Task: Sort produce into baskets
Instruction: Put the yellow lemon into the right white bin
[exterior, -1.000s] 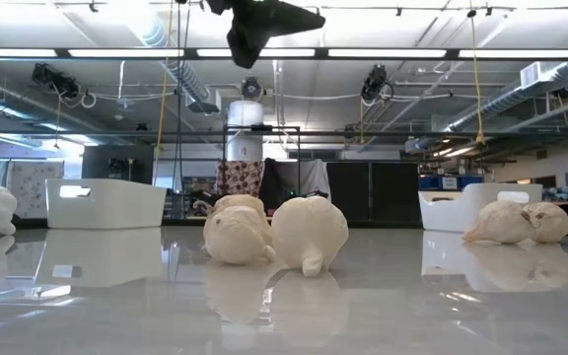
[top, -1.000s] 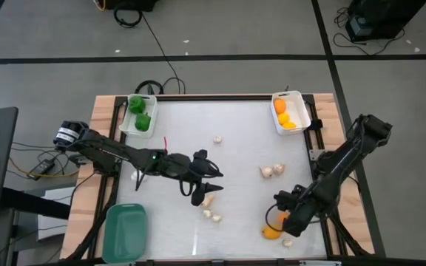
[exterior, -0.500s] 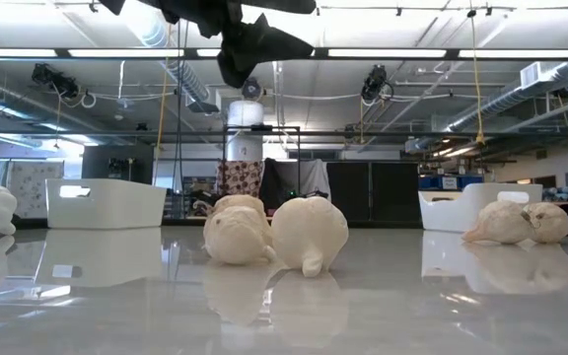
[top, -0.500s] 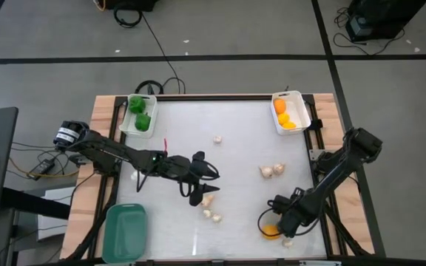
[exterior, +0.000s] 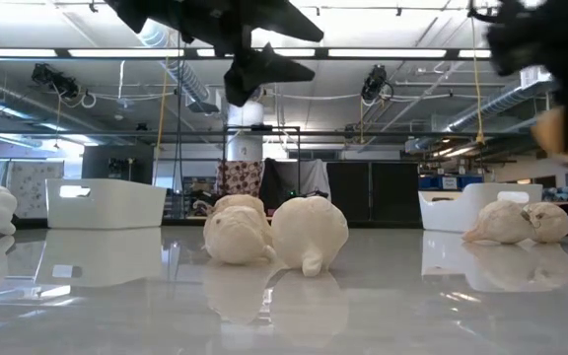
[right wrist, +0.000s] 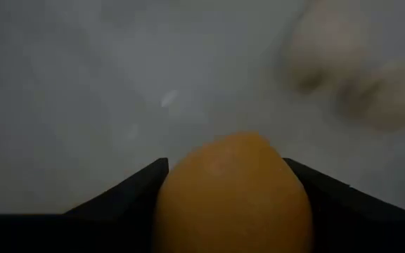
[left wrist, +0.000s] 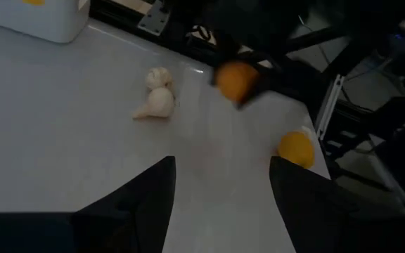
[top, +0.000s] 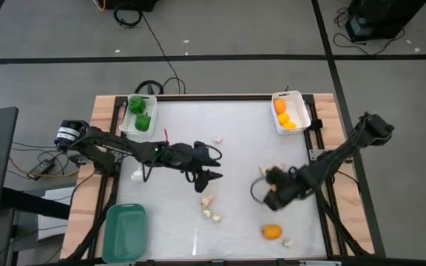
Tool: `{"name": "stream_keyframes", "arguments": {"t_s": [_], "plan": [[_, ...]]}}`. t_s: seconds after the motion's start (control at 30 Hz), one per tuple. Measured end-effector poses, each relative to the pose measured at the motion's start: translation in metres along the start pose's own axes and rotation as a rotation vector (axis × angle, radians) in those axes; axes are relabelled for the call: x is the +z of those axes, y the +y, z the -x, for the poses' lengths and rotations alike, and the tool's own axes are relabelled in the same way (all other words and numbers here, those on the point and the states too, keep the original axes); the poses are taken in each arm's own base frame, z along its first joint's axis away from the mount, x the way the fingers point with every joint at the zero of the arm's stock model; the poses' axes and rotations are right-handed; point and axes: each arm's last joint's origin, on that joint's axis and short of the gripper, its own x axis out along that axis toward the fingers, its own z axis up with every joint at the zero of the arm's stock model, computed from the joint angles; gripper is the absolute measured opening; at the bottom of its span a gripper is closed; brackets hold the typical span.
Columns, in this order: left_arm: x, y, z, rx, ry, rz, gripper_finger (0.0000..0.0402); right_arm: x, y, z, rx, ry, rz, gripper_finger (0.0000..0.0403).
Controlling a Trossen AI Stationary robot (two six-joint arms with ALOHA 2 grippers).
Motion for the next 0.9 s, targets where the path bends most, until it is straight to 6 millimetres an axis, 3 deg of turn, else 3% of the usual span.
{"name": "stream_keyframes", "arguments": {"t_s": [0.3,0.43,0.67,0.9], "plan": [[0.007,0.015,0.0,0.024,-0.011,0.017,0.0236,0.083,-0.065,0.023,-0.159,-0.322,-0.25,0.0265],[0.009,0.019,0.0,0.027,-0.013,0.017,0.0236,0.113,-0.101,0.024,-0.282,-0.367,-0.333,0.0267],[0.011,0.023,0.0,0.024,-0.01,-0.025,0.0236,0.151,-0.164,0.018,-0.536,-0.392,-0.488,0.0268],[0.012,0.026,0.0,0.035,-0.01,-0.023,0.0236,0.177,-0.212,0.001,-0.604,-0.344,-0.652,0.0272]]}}
